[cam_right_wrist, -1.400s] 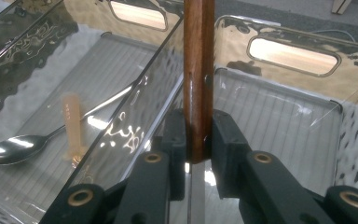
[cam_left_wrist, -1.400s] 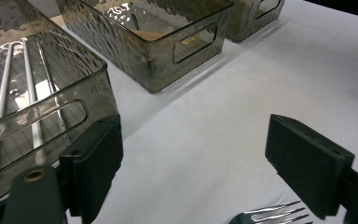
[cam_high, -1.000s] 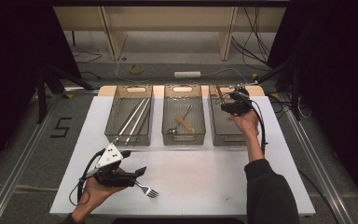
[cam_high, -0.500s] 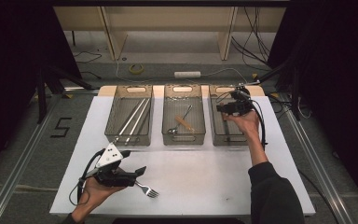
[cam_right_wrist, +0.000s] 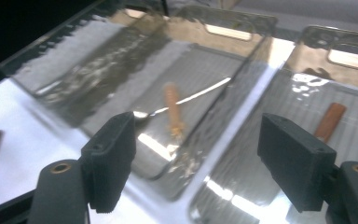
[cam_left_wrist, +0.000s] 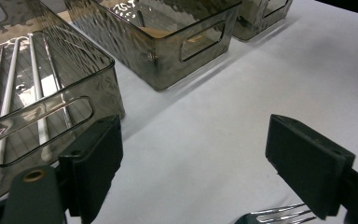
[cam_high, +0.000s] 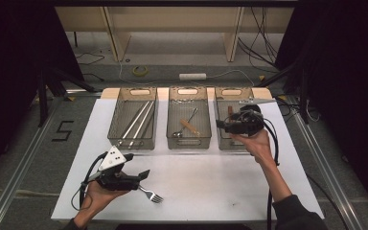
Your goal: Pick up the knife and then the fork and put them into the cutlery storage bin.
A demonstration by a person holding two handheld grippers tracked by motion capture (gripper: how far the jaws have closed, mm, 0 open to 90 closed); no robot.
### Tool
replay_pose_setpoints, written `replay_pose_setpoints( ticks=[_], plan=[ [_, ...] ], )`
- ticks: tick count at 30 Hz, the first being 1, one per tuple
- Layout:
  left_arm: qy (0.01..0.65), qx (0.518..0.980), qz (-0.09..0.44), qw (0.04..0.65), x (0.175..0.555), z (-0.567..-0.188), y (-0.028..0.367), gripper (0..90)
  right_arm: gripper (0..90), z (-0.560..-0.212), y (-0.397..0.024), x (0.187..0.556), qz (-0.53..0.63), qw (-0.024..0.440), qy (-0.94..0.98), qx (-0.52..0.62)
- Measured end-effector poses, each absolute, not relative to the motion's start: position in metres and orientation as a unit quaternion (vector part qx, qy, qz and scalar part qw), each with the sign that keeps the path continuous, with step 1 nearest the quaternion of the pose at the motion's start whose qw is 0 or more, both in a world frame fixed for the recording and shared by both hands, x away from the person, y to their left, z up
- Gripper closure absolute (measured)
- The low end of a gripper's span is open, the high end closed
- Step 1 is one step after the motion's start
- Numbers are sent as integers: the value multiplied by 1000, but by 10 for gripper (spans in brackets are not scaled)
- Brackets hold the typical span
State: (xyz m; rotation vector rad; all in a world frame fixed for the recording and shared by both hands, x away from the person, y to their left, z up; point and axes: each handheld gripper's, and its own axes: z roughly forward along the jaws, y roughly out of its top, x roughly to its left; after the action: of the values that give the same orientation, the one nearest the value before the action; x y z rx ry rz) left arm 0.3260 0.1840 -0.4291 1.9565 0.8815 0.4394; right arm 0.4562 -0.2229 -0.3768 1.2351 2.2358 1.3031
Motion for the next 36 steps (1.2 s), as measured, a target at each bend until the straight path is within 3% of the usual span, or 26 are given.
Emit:
replay_pose_setpoints(
  ticks=[12,29,32,36],
  plan=[
    [385,786,173,451,338,-432,191,178,244,-395,-230,387,488,131,769,393],
    [415,789,175,417,359,-442,195,178,247,-417,-228,339,511,125,767,367],
    [418,792,184,405,363,-444,197,198,248,-419,-229,337,507,124,769,368],
    [413,804,194,381,366,-446,200,322,254,-419,-228,332,504,124,773,365]
  ],
)
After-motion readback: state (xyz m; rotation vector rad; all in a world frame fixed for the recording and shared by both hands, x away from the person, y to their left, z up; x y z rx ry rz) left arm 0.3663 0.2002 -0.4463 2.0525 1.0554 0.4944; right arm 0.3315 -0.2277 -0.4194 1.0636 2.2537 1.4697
